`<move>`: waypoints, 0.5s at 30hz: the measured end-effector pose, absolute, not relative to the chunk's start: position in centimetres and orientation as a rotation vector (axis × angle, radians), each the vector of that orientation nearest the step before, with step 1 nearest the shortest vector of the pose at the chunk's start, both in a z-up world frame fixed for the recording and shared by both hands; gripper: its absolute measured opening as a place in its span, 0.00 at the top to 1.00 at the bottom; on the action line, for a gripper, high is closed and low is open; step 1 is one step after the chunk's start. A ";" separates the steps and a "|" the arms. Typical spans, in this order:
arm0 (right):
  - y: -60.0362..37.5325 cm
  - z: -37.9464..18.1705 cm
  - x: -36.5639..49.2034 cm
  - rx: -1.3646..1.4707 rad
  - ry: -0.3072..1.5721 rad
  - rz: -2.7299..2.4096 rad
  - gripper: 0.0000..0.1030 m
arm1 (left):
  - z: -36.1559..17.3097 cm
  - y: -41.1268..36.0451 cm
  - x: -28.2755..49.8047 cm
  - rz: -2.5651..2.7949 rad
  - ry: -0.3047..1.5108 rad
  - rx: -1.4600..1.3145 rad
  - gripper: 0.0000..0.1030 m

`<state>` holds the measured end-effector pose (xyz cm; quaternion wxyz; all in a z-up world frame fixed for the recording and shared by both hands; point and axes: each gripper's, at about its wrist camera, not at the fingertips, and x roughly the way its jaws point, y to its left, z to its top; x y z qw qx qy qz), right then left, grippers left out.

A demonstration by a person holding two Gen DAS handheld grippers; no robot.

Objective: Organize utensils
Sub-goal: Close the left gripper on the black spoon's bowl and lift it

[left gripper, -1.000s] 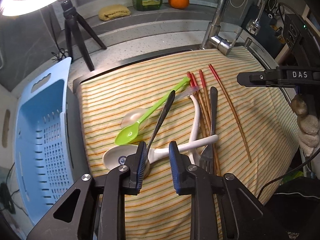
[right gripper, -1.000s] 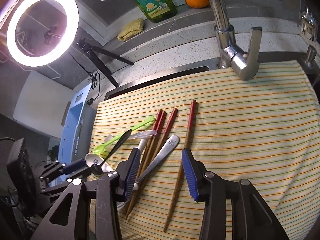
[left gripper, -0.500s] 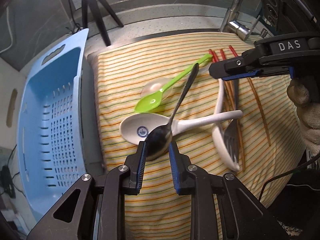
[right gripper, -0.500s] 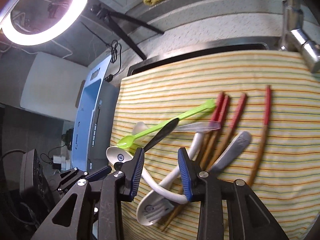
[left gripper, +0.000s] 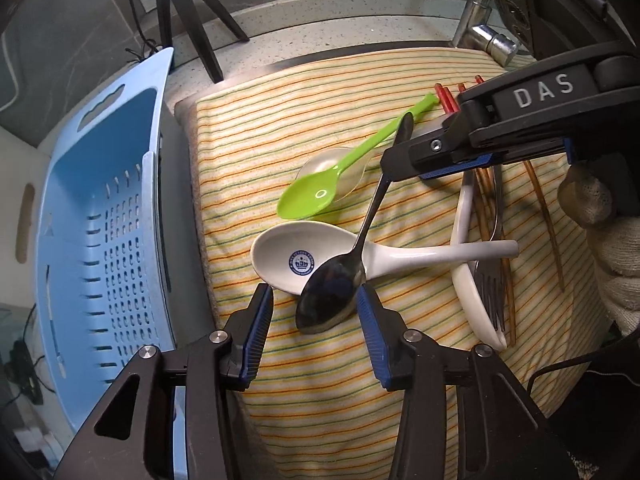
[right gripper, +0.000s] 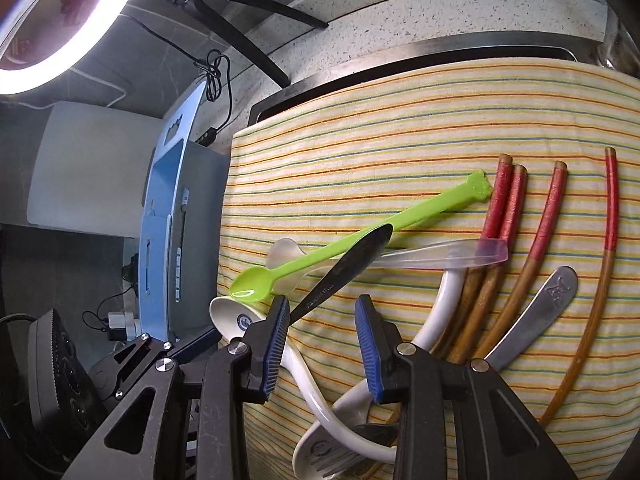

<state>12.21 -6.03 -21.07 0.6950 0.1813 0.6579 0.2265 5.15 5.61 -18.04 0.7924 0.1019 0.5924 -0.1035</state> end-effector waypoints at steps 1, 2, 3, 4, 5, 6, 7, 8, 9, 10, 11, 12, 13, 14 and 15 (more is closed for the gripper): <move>-5.9 -21.2 12.3 0.407 1.472 0.503 0.70 | -18.1 5.6 5.2 -0.223 1.273 0.228 0.50; -5.8 -21.4 12.4 0.412 1.477 0.499 0.70 | -18.2 5.6 5.3 -0.219 1.273 0.236 0.49; -5.8 -21.6 12.4 0.419 1.481 0.499 0.70 | -18.4 5.5 5.6 -0.219 1.277 0.239 0.49; -5.7 -21.7 12.5 0.424 1.483 0.499 0.70 | -18.4 5.5 5.5 -0.222 1.279 0.239 0.49; -5.6 -21.8 12.5 0.431 1.486 0.499 0.70 | -18.5 5.4 5.5 -0.224 1.279 0.240 0.49; -5.6 -21.8 12.6 0.438 1.486 0.499 0.70 | -18.6 5.4 5.5 -0.226 1.279 0.241 0.49; -5.5 -21.8 12.6 0.443 1.487 0.501 0.70 | -18.7 5.4 5.5 -0.227 1.280 0.241 0.49; -5.4 -21.8 12.6 0.448 1.489 0.504 0.70 | -18.8 5.4 5.4 -0.227 1.282 0.241 0.49; -5.3 -21.8 12.6 0.453 1.491 0.507 0.70 | -19.0 5.4 5.4 -0.228 1.285 0.237 0.49; -5.1 -21.9 12.5 0.454 1.493 0.510 0.70 | -19.2 5.4 5.3 -0.230 1.289 0.231 0.49; -4.9 -21.9 12.5 0.451 1.494 0.511 0.70 | -19.4 5.3 5.3 -0.231 1.292 0.228 0.50; -4.7 -22.0 12.5 0.446 1.494 0.512 0.70 | -19.5 5.2 5.2 -0.233 1.293 0.227 0.52; -4.5 -22.1 12.5 0.442 1.494 0.512 0.70 | -19.7 5.2 5.2 -0.234 1.295 0.228 0.56; -4.3 -22.1 12.5 0.440 1.494 0.511 0.70 | -19.9 5.1 5.2 -0.235 1.299 0.229 0.59; -4.2 -22.2 12.5 0.441 1.492 0.509 0.70 | -20.2 5.0 5.1 -0.238 1.298 0.227 0.61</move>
